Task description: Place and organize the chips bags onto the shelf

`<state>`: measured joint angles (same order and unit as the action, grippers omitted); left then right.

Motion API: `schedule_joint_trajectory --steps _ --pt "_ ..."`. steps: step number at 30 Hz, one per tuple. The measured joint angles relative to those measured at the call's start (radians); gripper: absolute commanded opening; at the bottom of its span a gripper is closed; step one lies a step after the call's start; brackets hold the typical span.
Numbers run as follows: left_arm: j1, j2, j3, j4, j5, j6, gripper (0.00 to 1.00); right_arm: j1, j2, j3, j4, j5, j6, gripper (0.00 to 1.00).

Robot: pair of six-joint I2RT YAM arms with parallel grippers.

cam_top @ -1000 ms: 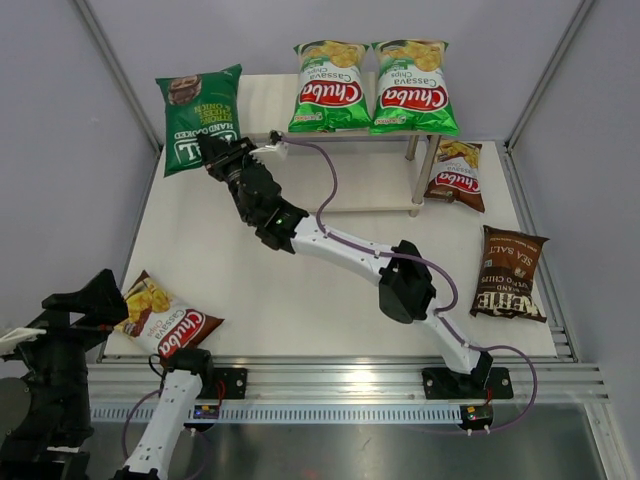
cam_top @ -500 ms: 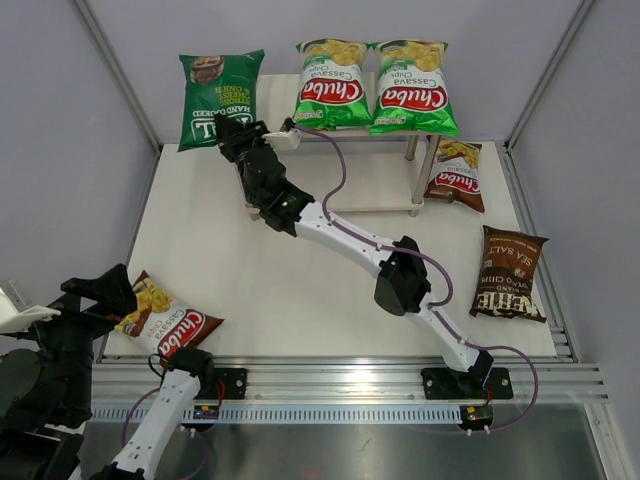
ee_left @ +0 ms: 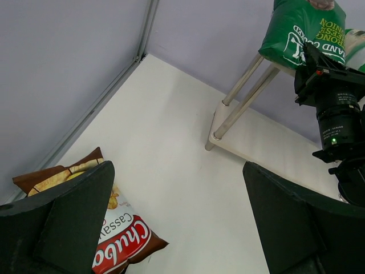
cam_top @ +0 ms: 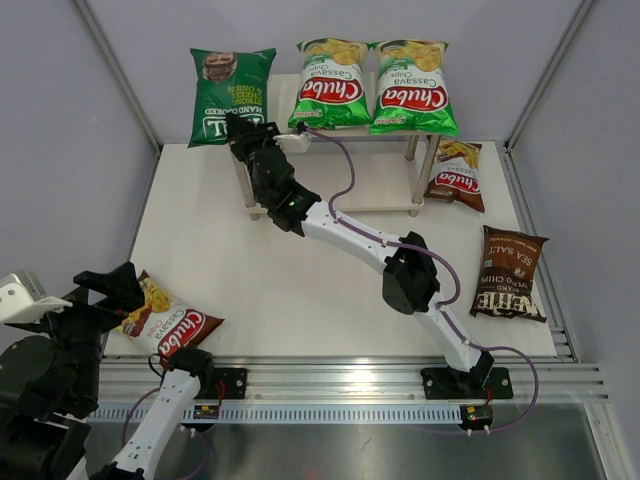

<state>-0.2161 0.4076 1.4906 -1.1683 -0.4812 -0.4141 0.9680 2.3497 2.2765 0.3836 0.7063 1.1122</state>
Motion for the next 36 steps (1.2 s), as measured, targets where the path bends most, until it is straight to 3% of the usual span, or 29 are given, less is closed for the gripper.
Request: schedule_joint_trajectory --steps 10,14,15,18,22,27,36 --pt "-0.004 -0.003 -0.012 0.004 0.005 0.005 0.99 0.000 -0.045 -0.072 0.045 0.063 0.002 0.32" --pt "-0.005 -0.009 -0.020 0.005 0.006 0.007 0.99 -0.001 -0.047 -0.072 0.044 0.079 -0.002 0.41" --pt "-0.005 -0.010 -0.021 0.004 0.006 0.007 0.99 -0.002 -0.047 -0.072 0.042 0.082 -0.002 0.50" --pt "-0.006 -0.011 -0.027 0.009 0.006 0.011 0.99 -0.005 -0.047 -0.070 0.038 0.087 -0.003 0.63" --pt "-0.011 -0.016 -0.033 0.010 0.006 0.015 0.99 -0.009 -0.054 -0.076 0.034 0.077 0.011 0.71" --pt "-0.013 -0.016 -0.033 0.010 0.007 0.015 0.99 -0.006 -0.103 -0.144 0.023 0.077 0.045 0.68" --pt "-0.013 -0.016 -0.033 0.010 0.007 0.016 0.99 0.019 -0.151 -0.245 0.029 0.091 0.114 0.33"
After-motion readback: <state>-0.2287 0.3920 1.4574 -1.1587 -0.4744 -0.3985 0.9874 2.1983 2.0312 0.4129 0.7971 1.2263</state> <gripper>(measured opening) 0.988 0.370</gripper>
